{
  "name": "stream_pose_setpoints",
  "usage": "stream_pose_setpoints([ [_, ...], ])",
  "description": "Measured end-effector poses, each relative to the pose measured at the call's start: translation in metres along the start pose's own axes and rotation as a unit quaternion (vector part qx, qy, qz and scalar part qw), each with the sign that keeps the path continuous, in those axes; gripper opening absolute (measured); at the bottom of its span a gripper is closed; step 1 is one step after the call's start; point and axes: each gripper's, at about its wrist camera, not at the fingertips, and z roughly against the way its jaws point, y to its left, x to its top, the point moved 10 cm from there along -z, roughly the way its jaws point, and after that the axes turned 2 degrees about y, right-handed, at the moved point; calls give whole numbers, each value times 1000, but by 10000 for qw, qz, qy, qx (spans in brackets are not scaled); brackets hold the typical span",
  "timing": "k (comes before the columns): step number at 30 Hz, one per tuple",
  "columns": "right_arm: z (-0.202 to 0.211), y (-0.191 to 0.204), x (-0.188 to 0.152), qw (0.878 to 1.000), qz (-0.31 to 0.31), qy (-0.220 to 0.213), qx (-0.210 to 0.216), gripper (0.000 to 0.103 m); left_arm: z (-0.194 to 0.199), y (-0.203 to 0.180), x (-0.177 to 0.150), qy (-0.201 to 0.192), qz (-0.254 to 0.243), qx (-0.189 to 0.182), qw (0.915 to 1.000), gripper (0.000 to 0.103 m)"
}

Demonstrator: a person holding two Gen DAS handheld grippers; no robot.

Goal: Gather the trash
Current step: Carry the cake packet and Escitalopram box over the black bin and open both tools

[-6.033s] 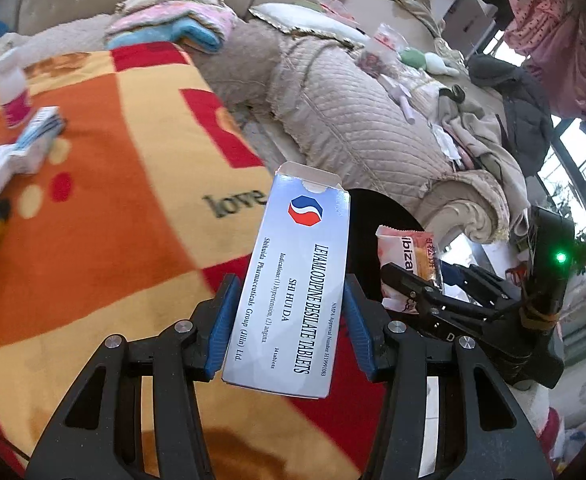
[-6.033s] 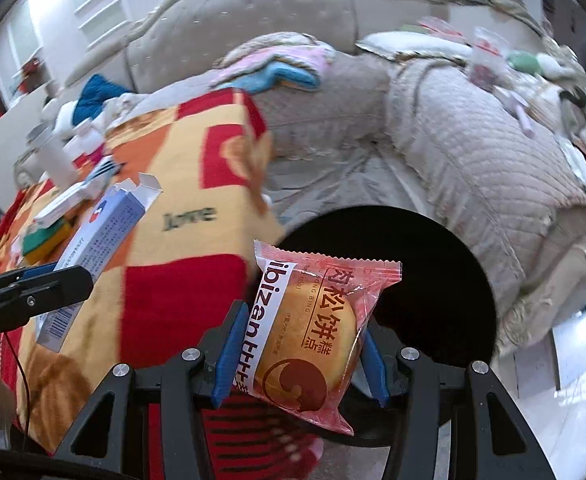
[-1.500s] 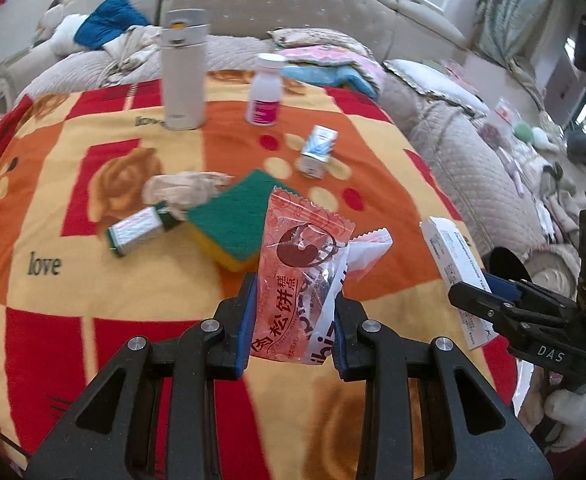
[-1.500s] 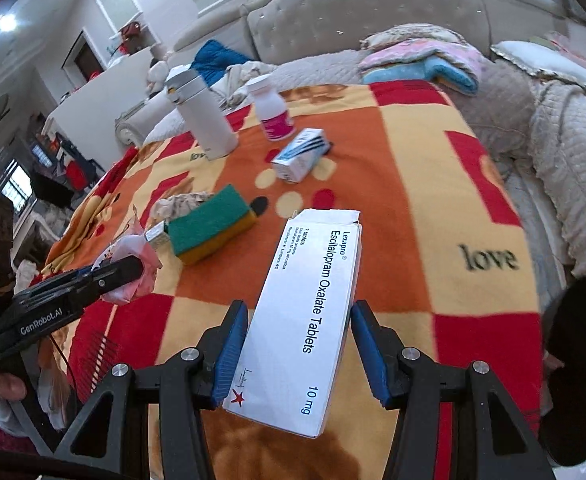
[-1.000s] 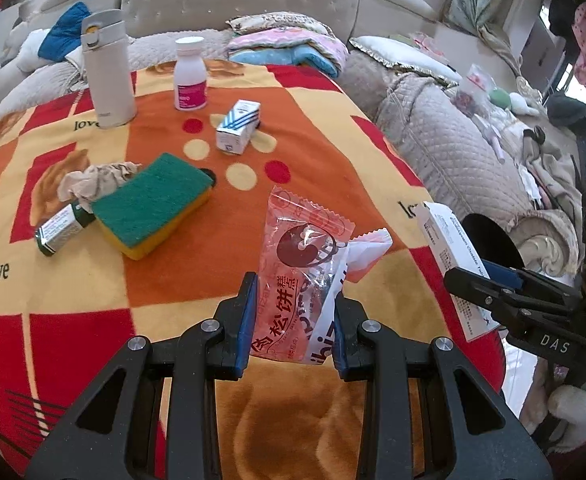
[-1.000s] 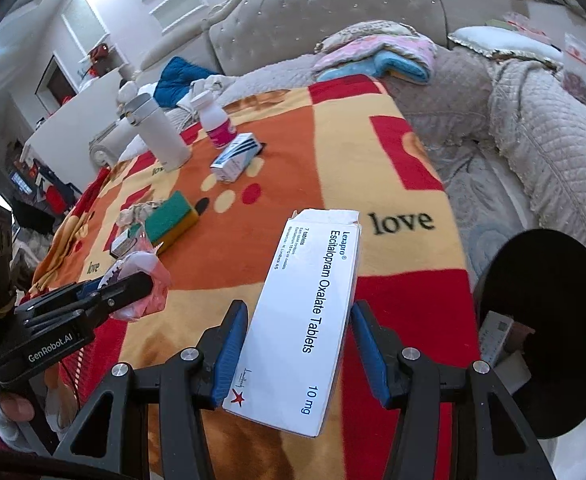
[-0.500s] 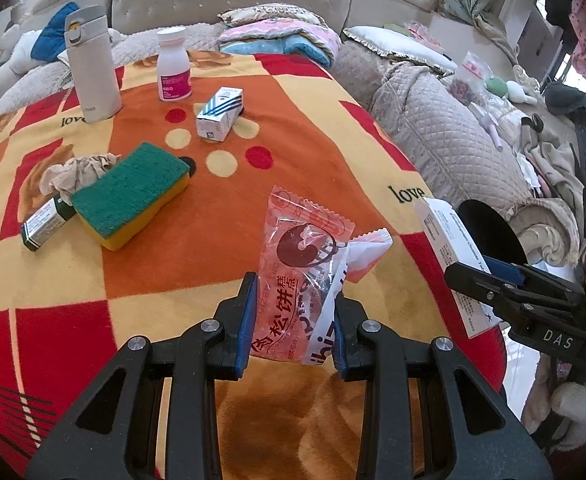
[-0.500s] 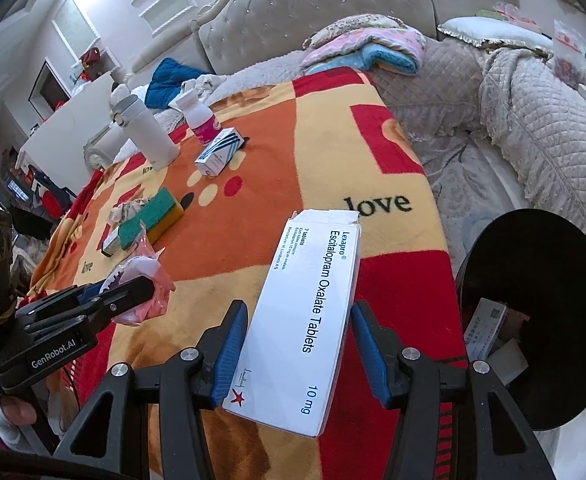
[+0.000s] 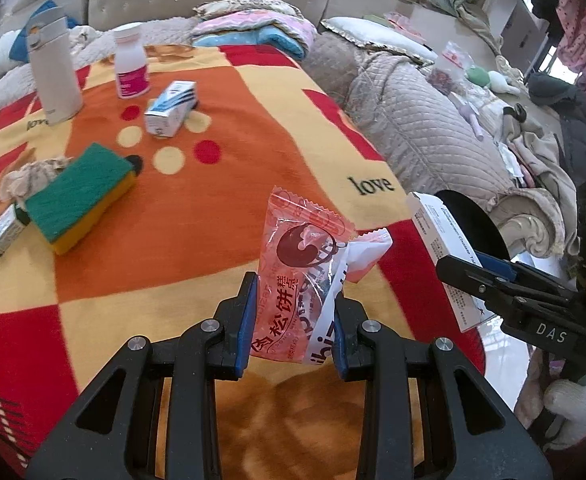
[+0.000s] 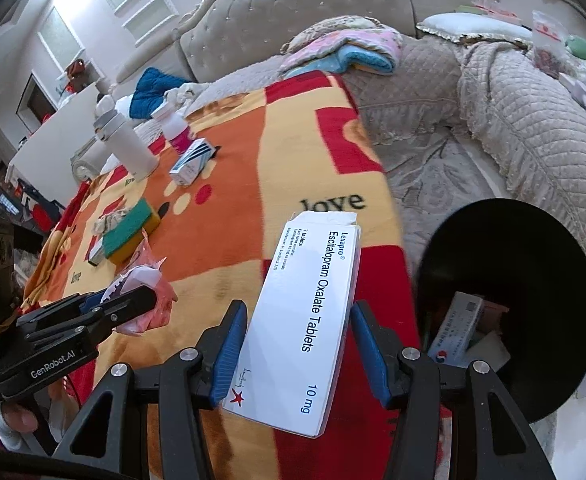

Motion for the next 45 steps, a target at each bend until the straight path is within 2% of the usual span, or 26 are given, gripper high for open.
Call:
stream_pose_setpoints([
  [8, 13, -43, -3, 9992, -316, -74, -213, 52, -21, -43, 5, 170, -225, -275, 9992, 29],
  [16, 29, -101, -8, 9960, -757, -157, -445, 52, -39, -91, 12, 257, -522, -513, 9970, 29],
  [24, 38, -144, -14, 9926, -977, -186, -698, 52, -60, -129, 22, 372, -627, -846, 9937, 29],
  [34, 31, -172, -16, 9899, -1188, -169, -750, 52, -84, -162, 28, 502, -762, -975, 9910, 29],
  [45, 27, -182, -18, 9891, -1263, -135, -750, 52, -94, -173, 30, 587, -758, -1103, 9893, 30],
])
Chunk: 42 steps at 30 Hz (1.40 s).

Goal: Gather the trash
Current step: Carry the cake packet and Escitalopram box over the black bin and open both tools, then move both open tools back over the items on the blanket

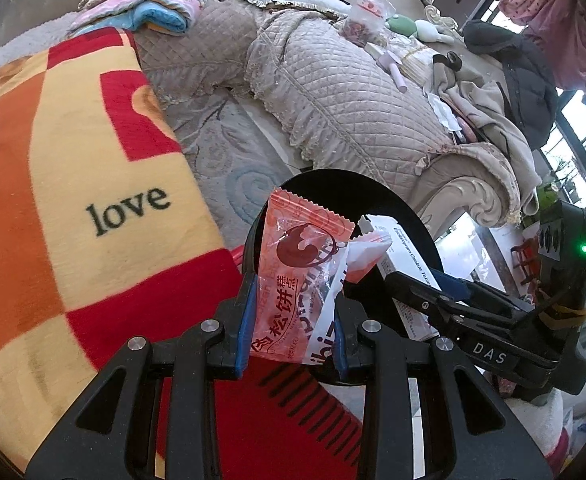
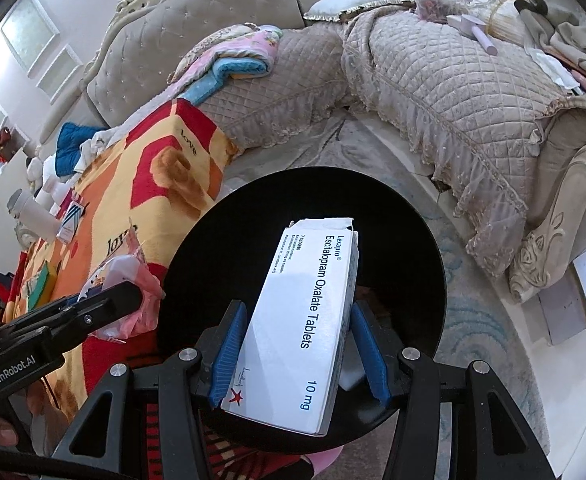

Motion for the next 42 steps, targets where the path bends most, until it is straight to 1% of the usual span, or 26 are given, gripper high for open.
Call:
stream_pose_setpoints([
  [6, 0, -4, 1, 10000, -49, -6, -36, 52, -3, -3, 1, 15, 16, -58, 10000, 30],
  [10, 0, -6, 3, 10000, -66, -25, -63, 52, -3, -7, 2, -3, 24, -164, 9999, 30],
  [13, 0, -6, 4, 9999, -64, -42, -75, 52, -3, -11, 3, -30, 96, -343, 9994, 37],
  [15, 1, -6, 5, 9999, -79, -95, -118, 55, -3, -13, 3, -34, 115, -435, 9990, 54],
  [17, 1, -7, 5, 9998, -118, -99, -144, 65, -1, -12, 3, -37, 112, -462, 9989, 57],
  [23, 4, -2, 2, 9998, -74, -112, -137, 65, 6, -6, 1, -42, 119, -405, 9991, 57],
  [29, 8, 10, -2, 9995, 88, -151, -252, 65, 20, 10, -2, -178, 108, -158, 9997, 57],
  [36, 9, 31, -6, 9995, 238, -142, -182, 65, 38, 41, -10, -307, 233, 232, 9990, 57],
  [42, 5, 61, -14, 9990, 450, -44, -44, 67, 57, 73, -25, -411, 313, 603, 9968, 57],
])
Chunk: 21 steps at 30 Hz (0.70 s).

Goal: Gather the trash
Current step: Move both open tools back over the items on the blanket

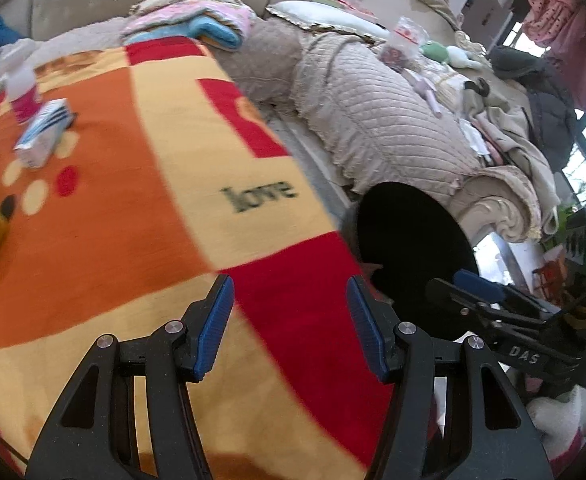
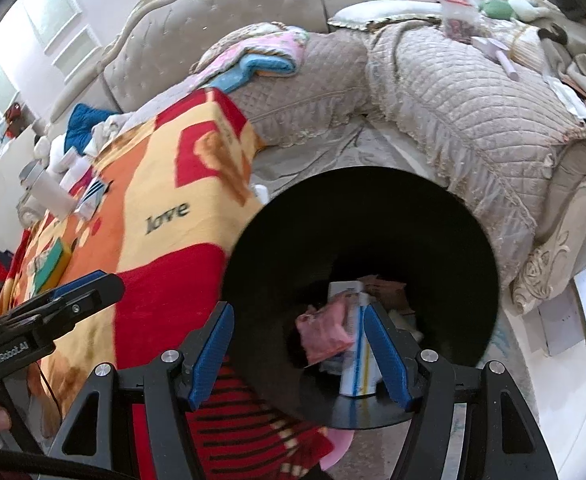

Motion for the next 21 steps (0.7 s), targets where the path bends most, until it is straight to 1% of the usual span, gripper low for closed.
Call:
stream_pose_setpoints([
  [5, -5, 34, -6, 9995, 250, 74, 170, 68, 19, 42, -13, -51, 165, 312, 9994, 57],
  [11, -15, 83, -13, 9971, 629, 213, 378, 68, 45, 99, -24, -155, 593, 558, 9966, 57],
  [21, -35, 159, -23, 9906, 1109, 428, 676, 68, 92, 206, -55, -299, 1262, 1110, 9853, 57],
])
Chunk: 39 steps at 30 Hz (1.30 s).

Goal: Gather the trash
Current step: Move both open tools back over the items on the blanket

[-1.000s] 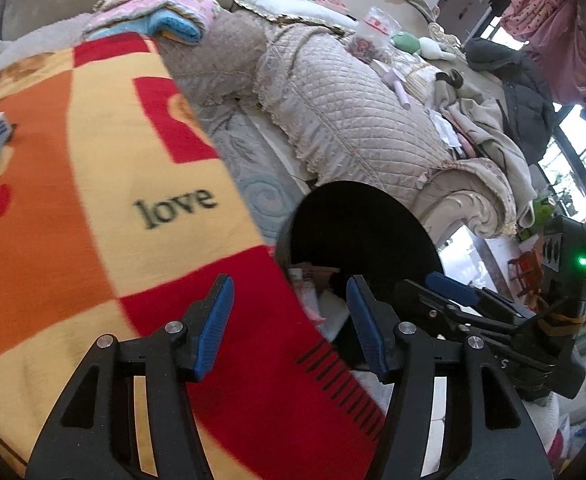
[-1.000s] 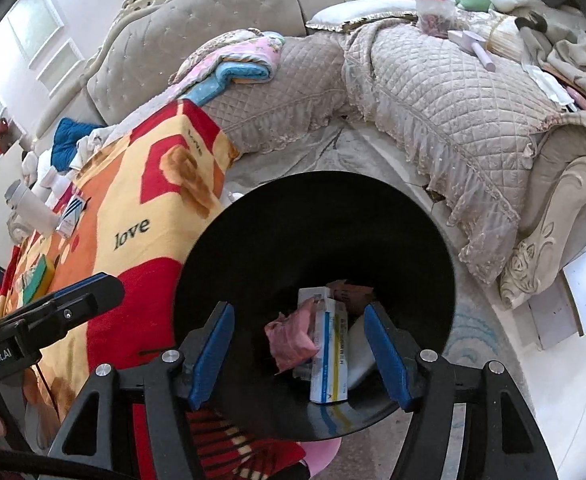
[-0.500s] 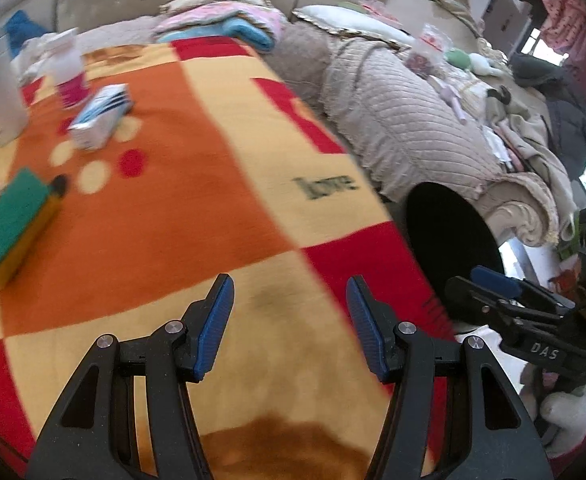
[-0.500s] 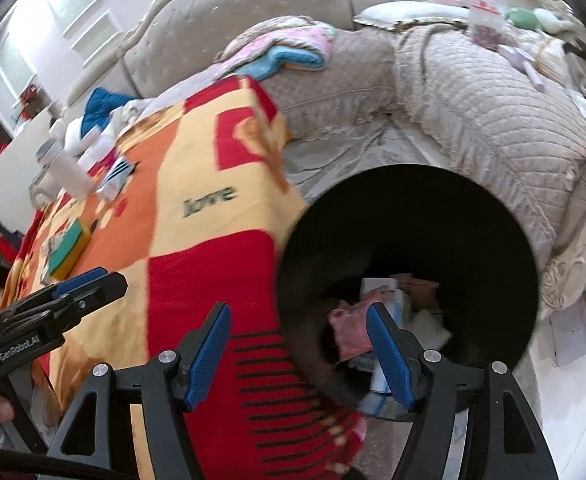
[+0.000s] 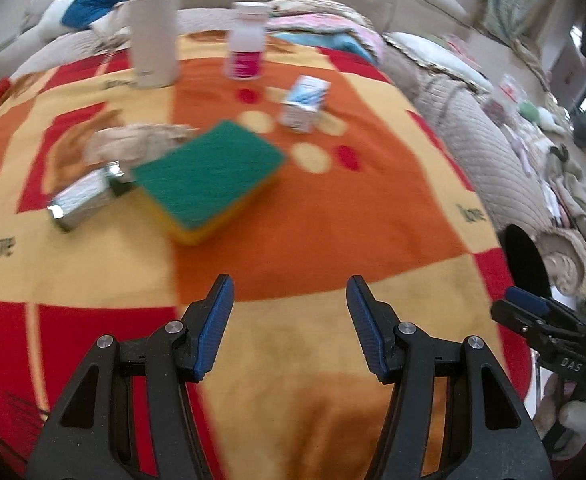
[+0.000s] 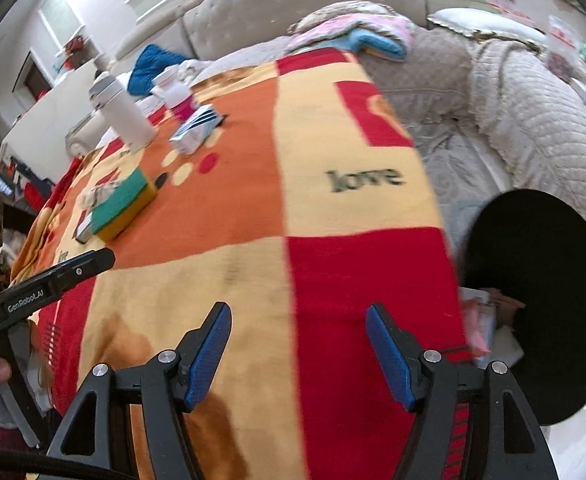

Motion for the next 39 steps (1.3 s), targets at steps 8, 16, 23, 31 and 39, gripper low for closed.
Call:
stream_pose_setpoints([
  [8, -23, 50, 7, 9993, 306, 140, 158, 70, 9, 65, 12, -154, 491, 239, 9984, 57],
  [16, -33, 73, 11, 9984, 486, 215, 210, 71, -16, 94, 30, -102, 1298, -113, 9914, 57],
  [23, -26, 52, 17, 9993, 333, 129, 100, 72, -19, 61, 42, -262, 1385, -564, 9884, 57],
  [31, -16, 23, 25, 10000, -12, 20, 62, 73, -28, -20, 40, 91, 975, -1253, 9873, 58],
  [39, -17, 34, 33, 9998, 112, 29, 153, 75, 2, -12, 7, 161, 540, -1095, 9924, 58],
])
